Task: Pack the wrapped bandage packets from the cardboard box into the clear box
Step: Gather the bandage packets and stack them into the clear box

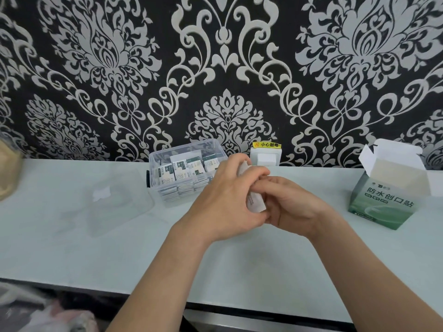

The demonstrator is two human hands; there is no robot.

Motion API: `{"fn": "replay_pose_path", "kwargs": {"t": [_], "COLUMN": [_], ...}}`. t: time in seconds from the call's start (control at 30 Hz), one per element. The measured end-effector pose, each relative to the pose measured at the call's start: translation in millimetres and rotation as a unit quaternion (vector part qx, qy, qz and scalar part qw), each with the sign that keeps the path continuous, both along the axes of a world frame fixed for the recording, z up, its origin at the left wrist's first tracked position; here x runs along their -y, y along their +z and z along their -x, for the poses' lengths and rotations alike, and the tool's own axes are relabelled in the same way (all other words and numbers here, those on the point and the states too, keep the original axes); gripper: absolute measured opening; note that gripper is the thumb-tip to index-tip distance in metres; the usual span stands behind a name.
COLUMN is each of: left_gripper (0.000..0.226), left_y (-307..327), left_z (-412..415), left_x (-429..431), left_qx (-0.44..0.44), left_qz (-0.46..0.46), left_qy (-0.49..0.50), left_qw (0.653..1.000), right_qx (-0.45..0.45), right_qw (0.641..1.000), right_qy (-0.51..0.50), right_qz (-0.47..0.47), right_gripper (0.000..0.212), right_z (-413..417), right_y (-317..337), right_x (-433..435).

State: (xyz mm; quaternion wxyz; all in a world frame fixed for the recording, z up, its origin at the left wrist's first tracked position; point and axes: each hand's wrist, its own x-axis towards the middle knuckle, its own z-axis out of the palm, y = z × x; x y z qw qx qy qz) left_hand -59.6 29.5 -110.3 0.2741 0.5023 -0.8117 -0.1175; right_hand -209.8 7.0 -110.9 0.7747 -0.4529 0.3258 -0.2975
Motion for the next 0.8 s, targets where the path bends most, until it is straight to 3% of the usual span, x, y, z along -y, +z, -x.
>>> {"fn": "replay_pose_path", "kwargs": {"t": [0.07, 0.17, 0.23, 0.3, 0.4, 0.5, 0.67, 0.8], "left_gripper": [0.070, 0.057, 0.049, 0.040, 0.021, 0.030, 0.029, 0.025], "left_y": [-1, 4, 6, 8, 15, 22, 42, 47], "left_z": [-2, -8, -14, -18, -21, -24, -52, -71], "left_x": [1, 2, 4, 7, 11, 15, 43, 73], "left_qx": [-0.033, -0.209, -0.269, -0.275, -0.317, -0.340, -0.403, -0.351], "left_qz": [-0.013, -0.078, -0.069, -0.064, -0.124, -0.135, -0.172, -0.224], "left_qy": [-0.006, -0.013, 0.050, 0.120, 0.161, 0.189, 0.232, 0.240], "left_qw": [0.999, 0.975, 0.959, 0.952, 0.926, 0.911, 0.868, 0.877], "right_qx": [0.025, 0.012, -0.064, -0.161, -0.297, -0.423, -0.422, -0.435], "right_qw": [1.000, 0.998, 0.990, 0.961, 0.875, 0.748, 0.581, 0.515], "right_qy": [-0.007, -0.053, -0.102, -0.149, -0.205, -0.190, -0.161, -0.125], "right_qz": [-0.010, 0.012, 0.076, 0.171, 0.322, 0.475, 0.678, 0.728], "right_gripper": [0.018, 0.013, 0.010, 0.016, 0.020, 0.015, 0.022, 0.023], "right_z": [0, -1, -6, -13, -28, -36, -45, -48], "right_y": [2, 3, 4, 5, 6, 9, 18, 25], "right_x": [0, 0, -2, -6, -9, -9, 13, 42]}}
